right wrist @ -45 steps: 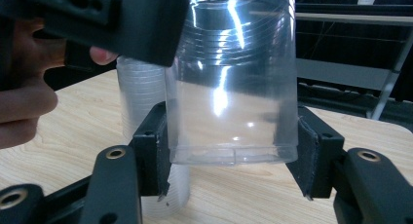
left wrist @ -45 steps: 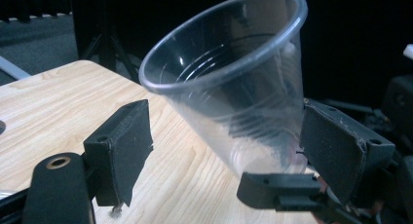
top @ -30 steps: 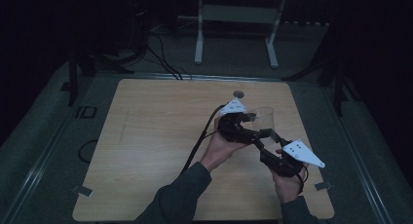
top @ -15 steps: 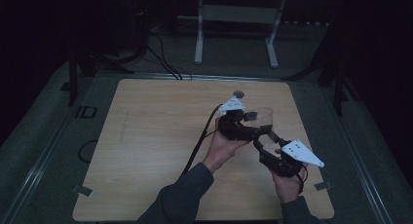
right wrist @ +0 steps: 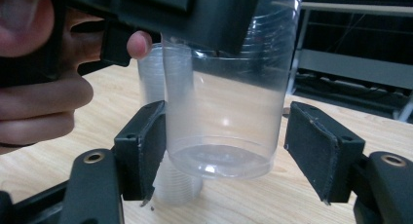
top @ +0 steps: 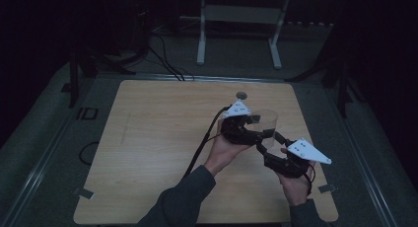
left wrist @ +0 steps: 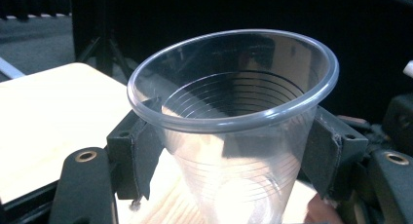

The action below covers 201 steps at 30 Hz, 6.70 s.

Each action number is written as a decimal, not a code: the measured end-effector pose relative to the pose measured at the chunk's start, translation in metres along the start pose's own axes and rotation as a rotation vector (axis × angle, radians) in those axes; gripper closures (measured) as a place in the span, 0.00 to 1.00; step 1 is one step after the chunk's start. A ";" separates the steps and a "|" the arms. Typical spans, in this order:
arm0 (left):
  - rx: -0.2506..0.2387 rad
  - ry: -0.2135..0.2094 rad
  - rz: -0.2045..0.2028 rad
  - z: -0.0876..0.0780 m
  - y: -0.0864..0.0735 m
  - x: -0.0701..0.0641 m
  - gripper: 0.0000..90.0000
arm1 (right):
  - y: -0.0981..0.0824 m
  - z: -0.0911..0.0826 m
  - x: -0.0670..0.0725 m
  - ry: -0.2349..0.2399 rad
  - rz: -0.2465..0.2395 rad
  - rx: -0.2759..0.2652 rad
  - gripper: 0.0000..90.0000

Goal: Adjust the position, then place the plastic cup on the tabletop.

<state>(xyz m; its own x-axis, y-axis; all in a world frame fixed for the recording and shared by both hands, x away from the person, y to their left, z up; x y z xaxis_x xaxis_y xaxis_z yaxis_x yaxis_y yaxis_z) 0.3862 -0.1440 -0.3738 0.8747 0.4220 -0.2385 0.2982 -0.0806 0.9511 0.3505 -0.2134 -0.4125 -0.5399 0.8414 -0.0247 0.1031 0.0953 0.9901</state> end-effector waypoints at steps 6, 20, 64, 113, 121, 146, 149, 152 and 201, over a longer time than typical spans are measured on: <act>0.047 0.049 0.082 0.002 -0.007 0.000 0.33 | -0.005 0.003 0.004 0.030 0.001 0.061 0.40; 0.014 0.038 0.066 0.005 -0.003 -0.007 0.27 | -0.009 0.007 0.003 0.014 0.023 0.085 0.45; -0.074 0.116 0.162 -0.005 0.004 -0.006 0.32 | -0.010 -0.007 -0.003 0.024 0.024 0.081 0.37; -0.096 0.125 0.162 -0.013 -0.020 0.000 0.32 | -0.009 -0.020 -0.029 -0.059 0.064 0.053 0.37; -0.102 0.126 0.161 -0.013 -0.021 0.001 0.32 | -0.008 -0.023 -0.034 -0.071 0.070 0.048 0.37; -0.116 0.131 0.175 -0.010 -0.035 0.001 0.32 | -0.006 -0.025 -0.036 -0.079 0.074 0.039 0.37; -0.114 0.130 0.174 -0.010 -0.037 0.001 0.32 | -0.006 -0.026 -0.037 -0.079 0.076 0.038 0.37; -0.112 0.132 0.176 -0.009 -0.039 0.001 0.32 | -0.006 -0.026 -0.037 -0.080 0.076 0.037 0.37; -0.125 0.137 0.187 0.001 -0.077 0.011 0.32 | -0.006 -0.027 -0.039 -0.085 0.071 0.034 0.37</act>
<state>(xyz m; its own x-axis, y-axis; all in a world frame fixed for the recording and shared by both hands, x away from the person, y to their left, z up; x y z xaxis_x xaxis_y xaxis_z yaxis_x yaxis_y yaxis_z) 0.3735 -0.1337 -0.4500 0.8478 0.5291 -0.0356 0.0793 -0.0600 0.9950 0.3484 -0.2616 -0.4137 -0.4574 0.8887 0.0318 0.1677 0.0511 0.9845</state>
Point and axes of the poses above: each handheld gripper's, and its own axes: z roughly forward along the jaws, y roughly out of its top, x roughly to its left, the point moved 9 cm from there along z, roughly forward along the jaws, and after that the axes turned 5 degrees about -x, right-handed, at the moved point
